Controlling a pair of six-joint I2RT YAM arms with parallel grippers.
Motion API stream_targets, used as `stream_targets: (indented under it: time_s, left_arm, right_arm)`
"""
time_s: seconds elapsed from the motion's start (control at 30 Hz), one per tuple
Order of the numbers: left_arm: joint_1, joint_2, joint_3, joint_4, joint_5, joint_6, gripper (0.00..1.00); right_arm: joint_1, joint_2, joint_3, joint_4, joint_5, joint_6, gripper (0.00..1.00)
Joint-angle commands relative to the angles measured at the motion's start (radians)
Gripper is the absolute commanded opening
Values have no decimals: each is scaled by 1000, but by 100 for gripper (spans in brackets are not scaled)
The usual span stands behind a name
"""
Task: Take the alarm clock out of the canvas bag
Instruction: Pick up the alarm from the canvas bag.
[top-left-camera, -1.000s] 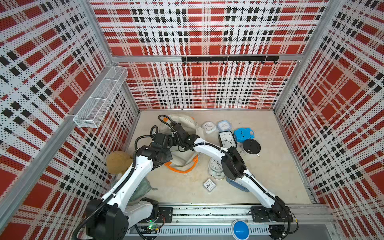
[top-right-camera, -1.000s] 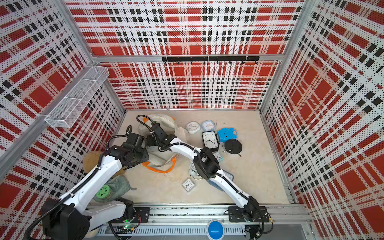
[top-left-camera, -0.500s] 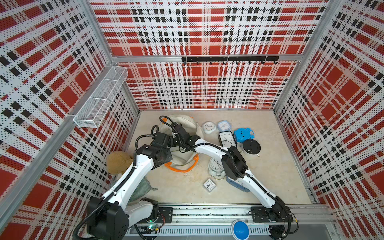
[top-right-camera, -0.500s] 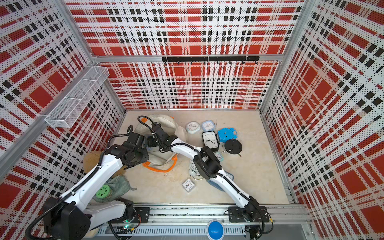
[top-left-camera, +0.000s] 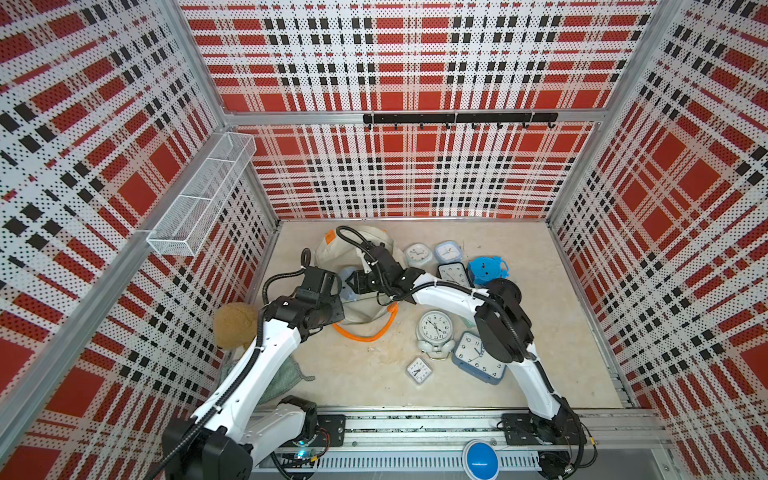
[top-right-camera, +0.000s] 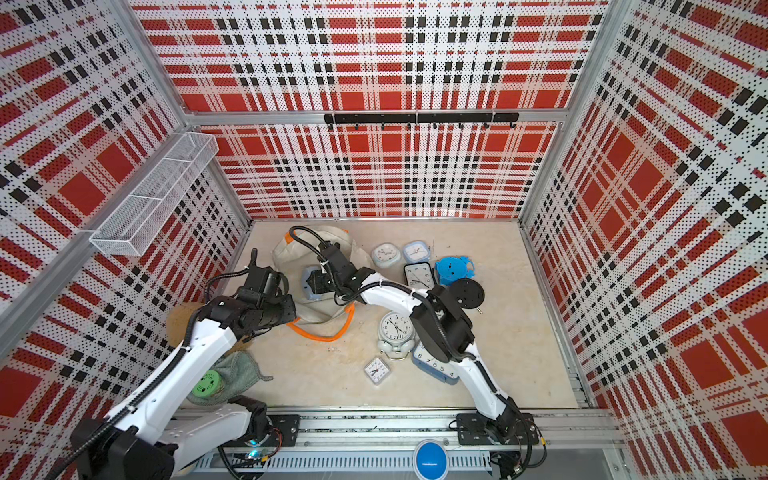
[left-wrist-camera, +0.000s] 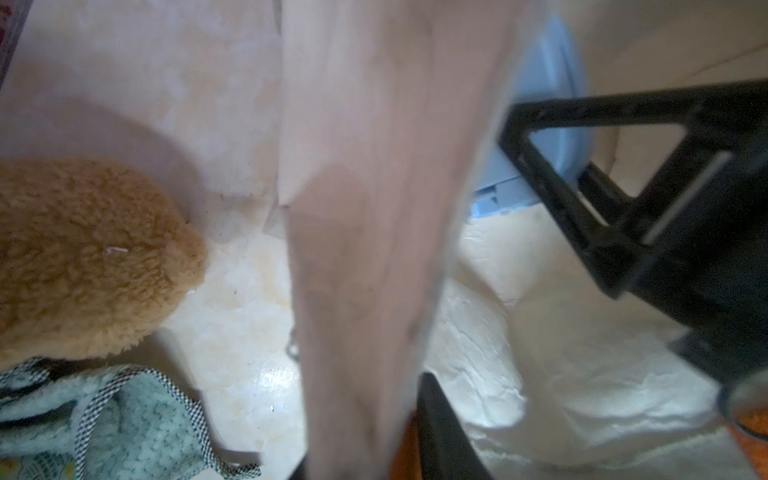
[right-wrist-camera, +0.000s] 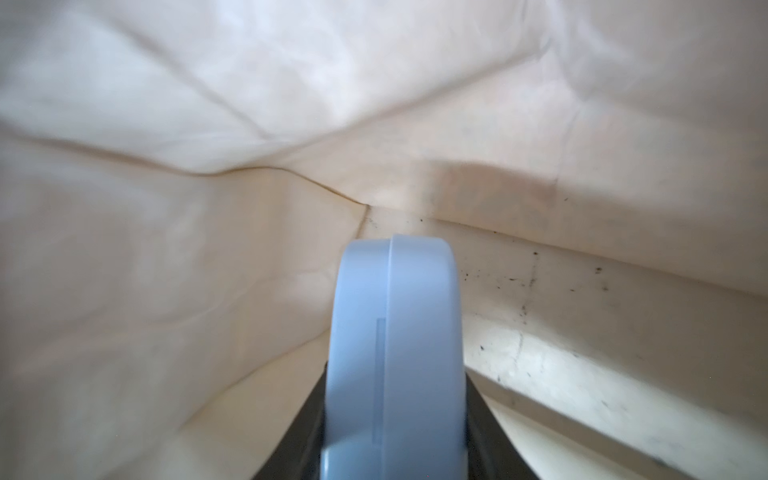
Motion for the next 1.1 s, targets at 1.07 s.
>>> stream_targets:
  time_s: [1.07]
  left_arm:
    - [126,-94,75,117,-3,42,36]
  right_arm:
    - [-183,-790,-484,-381,385,-310,30]
